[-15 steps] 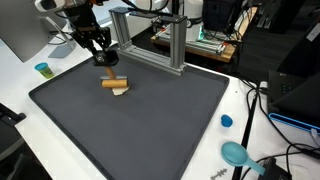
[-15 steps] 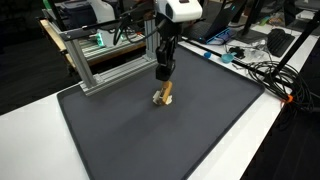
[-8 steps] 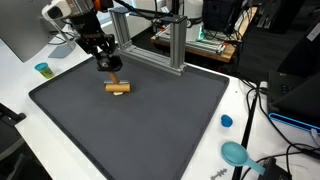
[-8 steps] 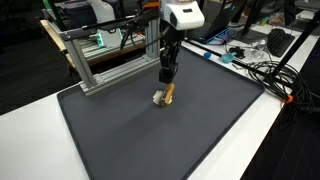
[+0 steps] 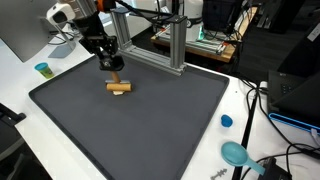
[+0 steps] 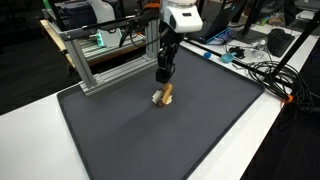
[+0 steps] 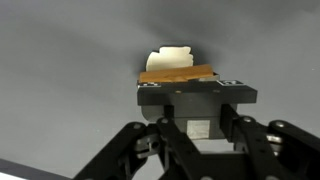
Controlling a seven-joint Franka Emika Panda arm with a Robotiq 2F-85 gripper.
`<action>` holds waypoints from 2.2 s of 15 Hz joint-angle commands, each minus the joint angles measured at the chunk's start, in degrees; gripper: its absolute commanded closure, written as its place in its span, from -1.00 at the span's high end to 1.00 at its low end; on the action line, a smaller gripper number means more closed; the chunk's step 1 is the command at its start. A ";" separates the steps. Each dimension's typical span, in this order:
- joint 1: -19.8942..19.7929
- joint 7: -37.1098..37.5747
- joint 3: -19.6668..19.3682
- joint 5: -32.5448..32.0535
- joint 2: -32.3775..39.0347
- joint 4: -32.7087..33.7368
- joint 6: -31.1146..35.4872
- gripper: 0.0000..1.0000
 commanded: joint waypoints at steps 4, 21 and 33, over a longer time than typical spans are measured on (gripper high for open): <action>0.18 1.60 -1.60 -3.73 1.63 -2.40 -4.32 -0.57; -5.90 2.94 -3.47 11.21 -23.34 -13.81 -8.83 -0.57; 1.44 4.14 -7.07 9.84 -47.58 -33.21 -5.68 -0.07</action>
